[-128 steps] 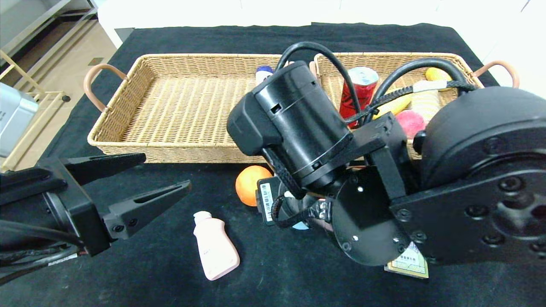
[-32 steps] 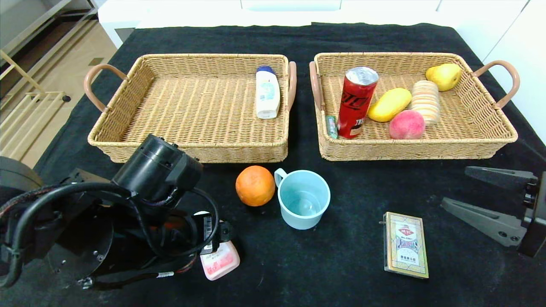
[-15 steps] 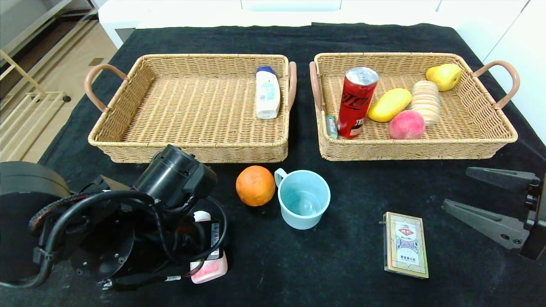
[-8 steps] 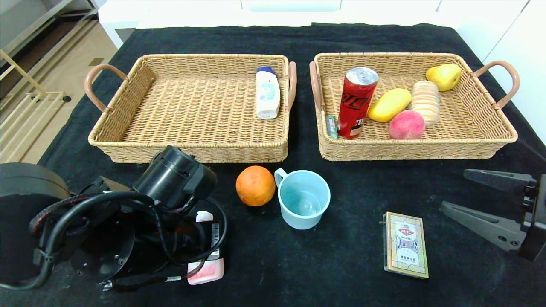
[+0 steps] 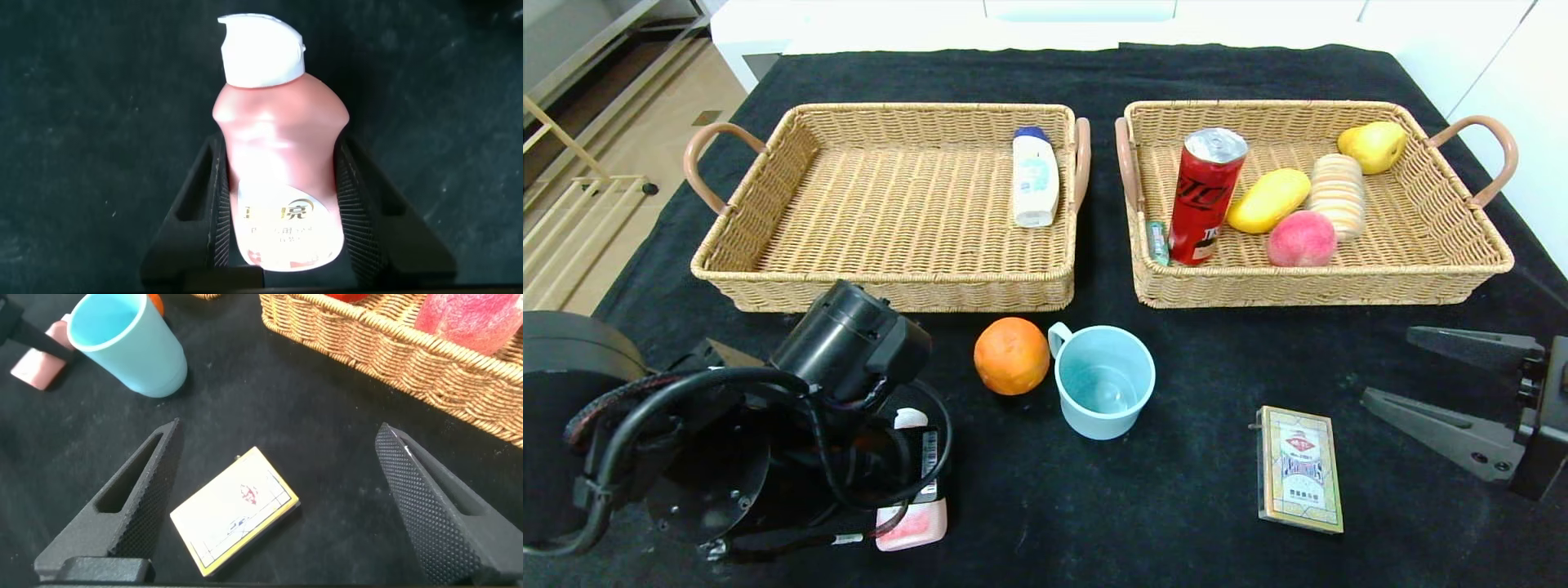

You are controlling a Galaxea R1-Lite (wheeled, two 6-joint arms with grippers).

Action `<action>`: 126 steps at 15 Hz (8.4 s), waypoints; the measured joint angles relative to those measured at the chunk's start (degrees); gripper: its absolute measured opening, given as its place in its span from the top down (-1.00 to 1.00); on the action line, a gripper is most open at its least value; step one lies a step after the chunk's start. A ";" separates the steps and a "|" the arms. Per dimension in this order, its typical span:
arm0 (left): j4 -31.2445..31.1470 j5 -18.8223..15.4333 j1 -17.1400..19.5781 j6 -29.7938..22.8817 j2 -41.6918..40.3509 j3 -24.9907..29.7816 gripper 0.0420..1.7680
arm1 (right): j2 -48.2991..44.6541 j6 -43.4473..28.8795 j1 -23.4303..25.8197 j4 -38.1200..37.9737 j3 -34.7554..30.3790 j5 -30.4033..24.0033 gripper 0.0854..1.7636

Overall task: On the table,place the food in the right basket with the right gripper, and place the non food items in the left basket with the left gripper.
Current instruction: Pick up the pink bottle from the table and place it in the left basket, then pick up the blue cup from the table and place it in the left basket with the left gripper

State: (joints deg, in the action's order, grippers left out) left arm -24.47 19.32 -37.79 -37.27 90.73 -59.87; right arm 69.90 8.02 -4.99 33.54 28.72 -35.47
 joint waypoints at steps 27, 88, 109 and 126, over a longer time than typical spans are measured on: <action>7.16 -6.99 13.35 18.29 1.16 -30.37 0.09 | -0.17 0.18 -0.18 0.17 -0.50 -0.05 -0.94; 9.31 -5.18 -17.97 33.39 8.00 -23.67 -0.94 | -1.46 0.18 2.01 0.44 0.20 -0.35 -0.94; 12.24 -5.27 -16.66 32.76 14.88 -23.41 -0.94 | 0.79 0.27 1.99 0.44 0.33 -0.29 -0.94; 12.64 -5.27 -16.62 32.59 15.93 -23.72 0.75 | 2.04 0.41 1.94 0.44 0.27 -0.27 -0.94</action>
State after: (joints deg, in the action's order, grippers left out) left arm -11.82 14.06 -54.41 -4.68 106.67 -83.59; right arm 71.94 8.44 -3.05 33.98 28.99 -35.74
